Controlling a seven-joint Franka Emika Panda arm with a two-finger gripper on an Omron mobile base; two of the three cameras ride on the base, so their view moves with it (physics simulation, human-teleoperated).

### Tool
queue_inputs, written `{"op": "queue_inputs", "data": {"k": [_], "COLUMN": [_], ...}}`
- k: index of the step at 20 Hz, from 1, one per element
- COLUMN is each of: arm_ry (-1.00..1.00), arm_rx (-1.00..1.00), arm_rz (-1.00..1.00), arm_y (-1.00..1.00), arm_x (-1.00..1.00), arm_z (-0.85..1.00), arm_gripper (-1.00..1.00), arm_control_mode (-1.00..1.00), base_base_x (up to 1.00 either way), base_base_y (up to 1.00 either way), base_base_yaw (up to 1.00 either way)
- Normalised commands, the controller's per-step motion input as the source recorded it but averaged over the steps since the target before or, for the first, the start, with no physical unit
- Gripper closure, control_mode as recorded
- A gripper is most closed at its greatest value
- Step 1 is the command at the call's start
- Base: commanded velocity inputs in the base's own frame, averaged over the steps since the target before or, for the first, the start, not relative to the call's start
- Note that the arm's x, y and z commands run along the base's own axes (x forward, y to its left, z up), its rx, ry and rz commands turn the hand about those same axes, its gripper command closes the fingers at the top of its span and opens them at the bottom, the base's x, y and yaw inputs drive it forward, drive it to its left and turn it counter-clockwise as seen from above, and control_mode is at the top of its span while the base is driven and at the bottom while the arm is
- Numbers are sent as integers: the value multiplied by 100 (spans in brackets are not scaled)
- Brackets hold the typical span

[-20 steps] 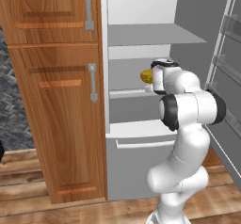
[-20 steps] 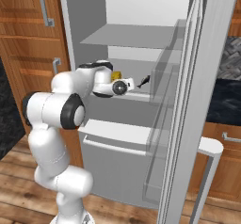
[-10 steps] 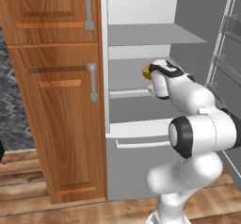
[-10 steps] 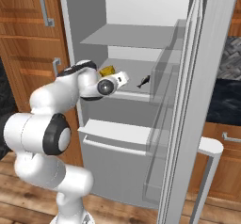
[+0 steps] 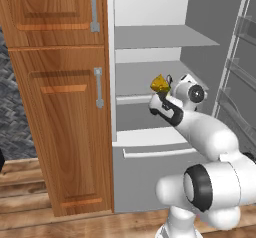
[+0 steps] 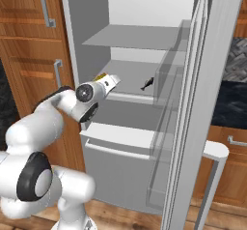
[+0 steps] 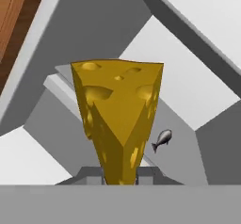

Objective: Take the cheese, fish, and sweet potato from the fridge and place them on the plate on the dining counter to create an appetizer plate.

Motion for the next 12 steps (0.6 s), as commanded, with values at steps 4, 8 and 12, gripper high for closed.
{"op": "queue_inputs", "data": {"k": [4,8,12], "arm_ry": [12,11,10], "arm_rx": [-12,-9,-5], "arm_rz": [0,0,0], "arm_y": [0,0,-2], "arm_x": [-78,-88,-94], "arm_z": [100,100,98], "arm_gripper": [100,100,100], "arm_control_mode": [-100,-100,-100], "base_base_x": [0,0,0], "base_base_y": [0,0,0], "base_base_yaw": [0,0,0]}}
